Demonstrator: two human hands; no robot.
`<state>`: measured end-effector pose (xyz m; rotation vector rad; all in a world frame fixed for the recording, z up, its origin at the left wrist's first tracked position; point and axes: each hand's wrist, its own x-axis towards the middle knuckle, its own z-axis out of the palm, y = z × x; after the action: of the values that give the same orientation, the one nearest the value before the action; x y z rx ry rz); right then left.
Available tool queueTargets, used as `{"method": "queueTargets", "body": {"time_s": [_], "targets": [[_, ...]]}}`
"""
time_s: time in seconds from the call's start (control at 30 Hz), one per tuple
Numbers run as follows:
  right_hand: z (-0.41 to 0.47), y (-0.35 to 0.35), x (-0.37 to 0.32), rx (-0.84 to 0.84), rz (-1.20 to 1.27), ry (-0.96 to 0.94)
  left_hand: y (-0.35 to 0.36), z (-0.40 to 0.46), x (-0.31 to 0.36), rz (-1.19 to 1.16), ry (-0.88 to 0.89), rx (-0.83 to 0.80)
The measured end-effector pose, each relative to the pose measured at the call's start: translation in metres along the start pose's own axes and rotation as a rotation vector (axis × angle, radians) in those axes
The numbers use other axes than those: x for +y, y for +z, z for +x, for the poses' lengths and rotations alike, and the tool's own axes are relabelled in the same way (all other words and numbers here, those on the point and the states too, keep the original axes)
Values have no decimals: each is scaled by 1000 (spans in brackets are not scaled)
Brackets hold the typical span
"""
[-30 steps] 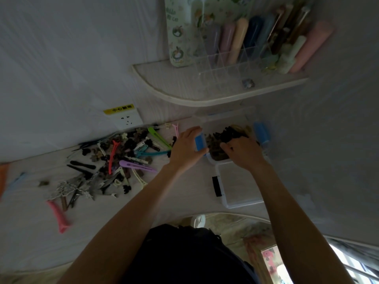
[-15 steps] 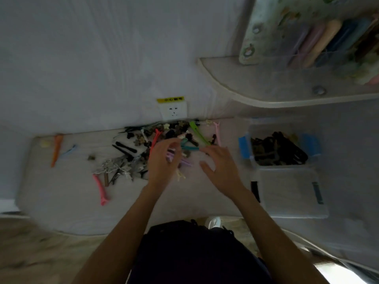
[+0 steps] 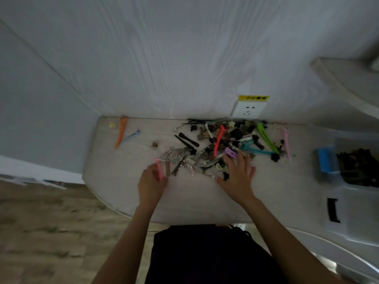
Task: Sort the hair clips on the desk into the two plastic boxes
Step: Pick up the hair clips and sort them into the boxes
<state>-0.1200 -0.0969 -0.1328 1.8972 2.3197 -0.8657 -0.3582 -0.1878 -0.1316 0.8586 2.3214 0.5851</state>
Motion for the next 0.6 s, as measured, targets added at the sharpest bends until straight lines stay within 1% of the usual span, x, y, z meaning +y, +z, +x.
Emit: {"method": "queueTargets", "body": {"time_s": [0.07, 0.17, 0.23, 0.27, 0.33, 0.4, 0.47, 0.53, 0.6], "targets": [[0, 1, -5, 91, 0, 34, 0, 11, 4, -12, 64, -30], [-1, -4, -6, 337, 16, 70, 3, 23, 16, 27, 199, -158], [1, -10, -3, 396, 27, 138, 5, 29, 27, 53, 310, -248], [3, -13, 0, 392, 13, 159, 6, 31, 30, 65, 353, -271], [10, -21, 3, 352, -57, 168, 4, 34, 34, 49, 384, -252], [18, -27, 1, 289, -182, 142, -2, 33, 31, -27, 347, -187], [26, -31, -2, 218, -272, 135, -11, 28, 24, -47, 302, -120], [34, -34, -5, 167, -298, 161, -19, 22, 18, -30, 292, -76], [40, -36, -4, 151, -303, 156, -20, 18, 18, -20, 338, -76]]}}
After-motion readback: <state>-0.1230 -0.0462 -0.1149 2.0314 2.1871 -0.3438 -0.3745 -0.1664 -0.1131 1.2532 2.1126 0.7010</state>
